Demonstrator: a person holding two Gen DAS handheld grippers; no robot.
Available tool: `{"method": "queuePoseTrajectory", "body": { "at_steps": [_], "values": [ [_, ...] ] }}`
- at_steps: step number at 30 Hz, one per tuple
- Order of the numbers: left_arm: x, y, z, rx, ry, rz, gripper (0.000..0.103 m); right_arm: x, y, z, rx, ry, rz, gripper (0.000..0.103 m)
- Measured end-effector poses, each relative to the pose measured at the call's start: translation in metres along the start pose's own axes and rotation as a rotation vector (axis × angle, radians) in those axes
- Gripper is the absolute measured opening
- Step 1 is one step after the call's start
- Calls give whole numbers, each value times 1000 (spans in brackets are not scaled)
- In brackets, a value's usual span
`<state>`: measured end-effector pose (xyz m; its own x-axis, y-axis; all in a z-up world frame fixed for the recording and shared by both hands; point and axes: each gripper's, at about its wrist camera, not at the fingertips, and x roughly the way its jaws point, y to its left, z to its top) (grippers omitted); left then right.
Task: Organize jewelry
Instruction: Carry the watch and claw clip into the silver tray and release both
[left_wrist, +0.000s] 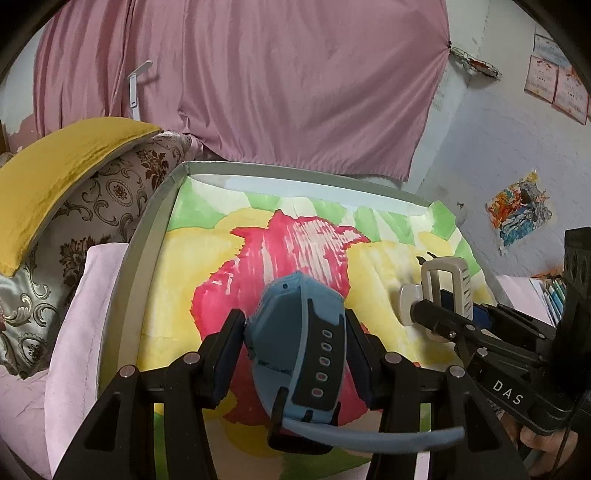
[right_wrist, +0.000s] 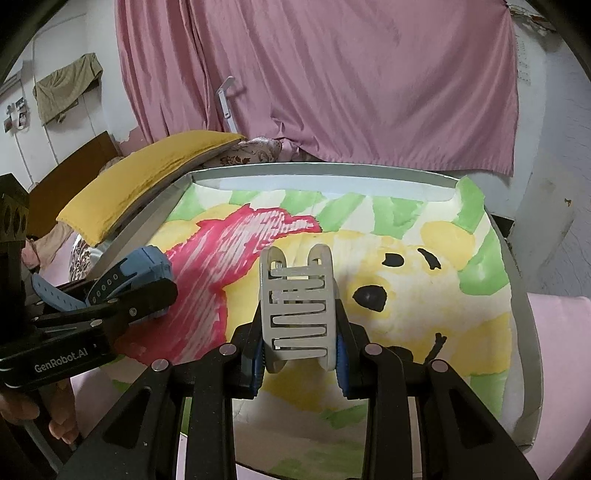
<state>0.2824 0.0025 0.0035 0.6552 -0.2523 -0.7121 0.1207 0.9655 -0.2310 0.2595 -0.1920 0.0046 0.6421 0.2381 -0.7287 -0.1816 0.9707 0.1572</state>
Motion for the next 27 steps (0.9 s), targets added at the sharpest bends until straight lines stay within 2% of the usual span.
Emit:
{"method": "queuePoseTrajectory", "body": {
  "at_steps": [2,3,4,6,9,10,11,13,15,17,19,23,25,27],
  "values": [
    [1,-1,0,2,10,4,50,1,0,0,9,0,5,31],
    [0,-1,1,2,9,4,53,1,-1,-1,13,-4,8,36],
    [-2,-1,0,2,7,3,60,-2,0,-1,16,-13,7,41],
    [-11,-2,0,0,-17,-10,67,-12,2,-3,11,-42,0,47],
    [-27,-4,-3,9,-64,-13,69,-28,5,-5,6,-98,-7,49],
    [-33,-4,-4,10,-76,-13,70,-34,6,-6,7,-117,-6,53],
    [-40,-4,-7,10,-94,-12,70,-41,7,-7,8,-140,-7,56],
    [-53,-3,-12,9,-131,-4,78,-59,9,-13,9,-206,-14,68],
    [-70,-2,-20,11,-183,6,81,-77,12,-19,12,-273,-17,71],
    [-85,-2,-25,17,-221,17,86,-92,16,-25,12,-323,-19,80],
    [-103,-2,-33,22,-276,30,97,-108,19,-33,13,-376,-14,89],
    [-137,0,-52,25,-395,47,102,-138,30,-50,3,-460,-11,95],
    [-150,2,-60,24,-431,54,102,-151,35,-60,8,-485,-12,100],
    [-163,5,-71,18,-459,51,102,-161,38,-70,20,-498,-2,101]
  ]
}}
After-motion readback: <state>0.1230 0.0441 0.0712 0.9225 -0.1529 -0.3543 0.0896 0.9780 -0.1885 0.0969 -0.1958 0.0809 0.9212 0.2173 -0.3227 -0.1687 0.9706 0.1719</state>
